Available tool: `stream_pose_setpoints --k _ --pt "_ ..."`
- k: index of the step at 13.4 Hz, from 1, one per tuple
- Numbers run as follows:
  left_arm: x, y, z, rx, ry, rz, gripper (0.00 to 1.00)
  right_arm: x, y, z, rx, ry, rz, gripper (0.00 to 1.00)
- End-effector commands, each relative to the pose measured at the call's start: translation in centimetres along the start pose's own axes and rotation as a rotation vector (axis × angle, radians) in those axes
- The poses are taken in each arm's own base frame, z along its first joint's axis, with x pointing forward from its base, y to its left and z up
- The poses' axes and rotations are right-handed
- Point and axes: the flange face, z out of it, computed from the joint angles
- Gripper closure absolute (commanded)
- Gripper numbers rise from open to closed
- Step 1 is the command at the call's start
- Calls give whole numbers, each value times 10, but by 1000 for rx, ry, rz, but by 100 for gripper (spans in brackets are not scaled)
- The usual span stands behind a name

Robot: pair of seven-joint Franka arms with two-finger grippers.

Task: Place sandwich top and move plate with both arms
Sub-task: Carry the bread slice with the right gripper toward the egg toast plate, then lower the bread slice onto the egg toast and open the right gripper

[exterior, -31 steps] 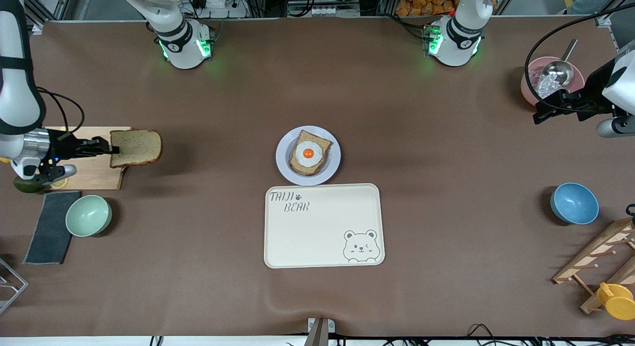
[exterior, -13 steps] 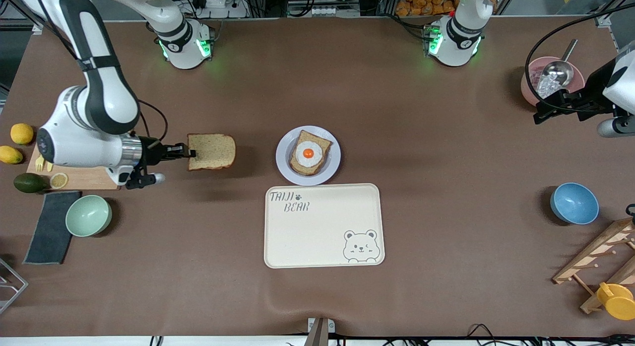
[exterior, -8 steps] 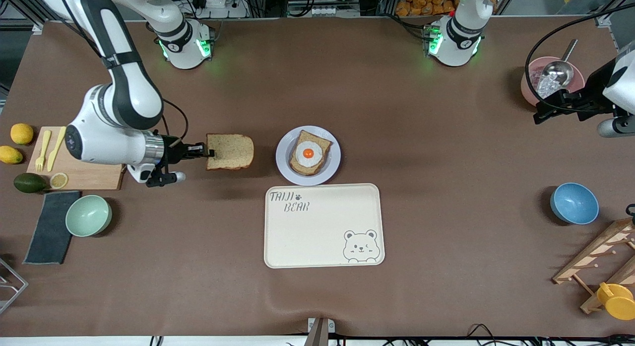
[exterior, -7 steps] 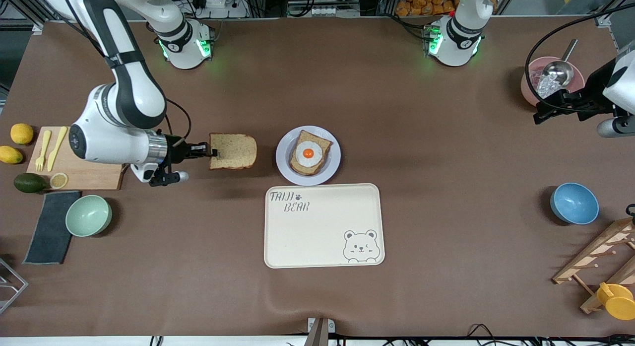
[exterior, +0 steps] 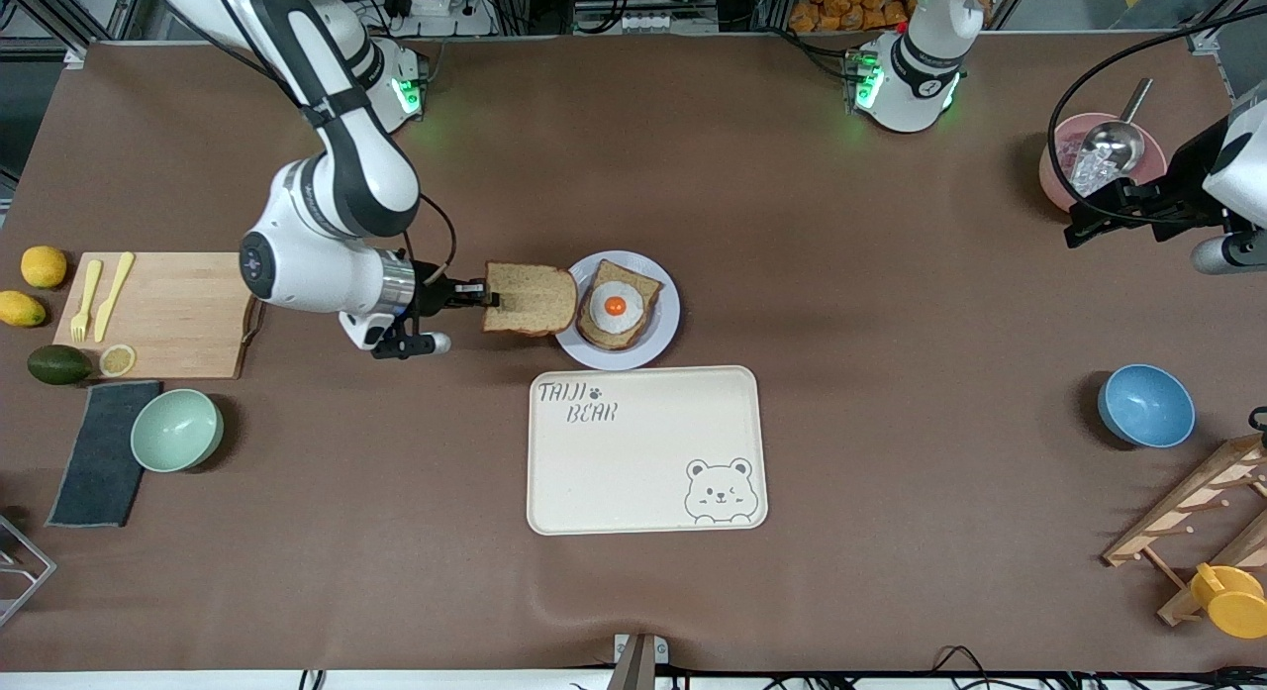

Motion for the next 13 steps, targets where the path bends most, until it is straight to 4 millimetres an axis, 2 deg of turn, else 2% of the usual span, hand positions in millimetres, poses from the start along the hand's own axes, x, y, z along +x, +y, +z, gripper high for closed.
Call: stream_pose_setpoints --k 1,9,13 --pt "-3 0 -4 -12 4 -6 0 0 -5 17 14 10 26 100" --pt "-3 0 -4 -12 4 -6 0 -10 -41 67 61 51 49 100" --pt "-2 0 -5 -12 7 -7 0 -12 -42 87 44 61 52 100"
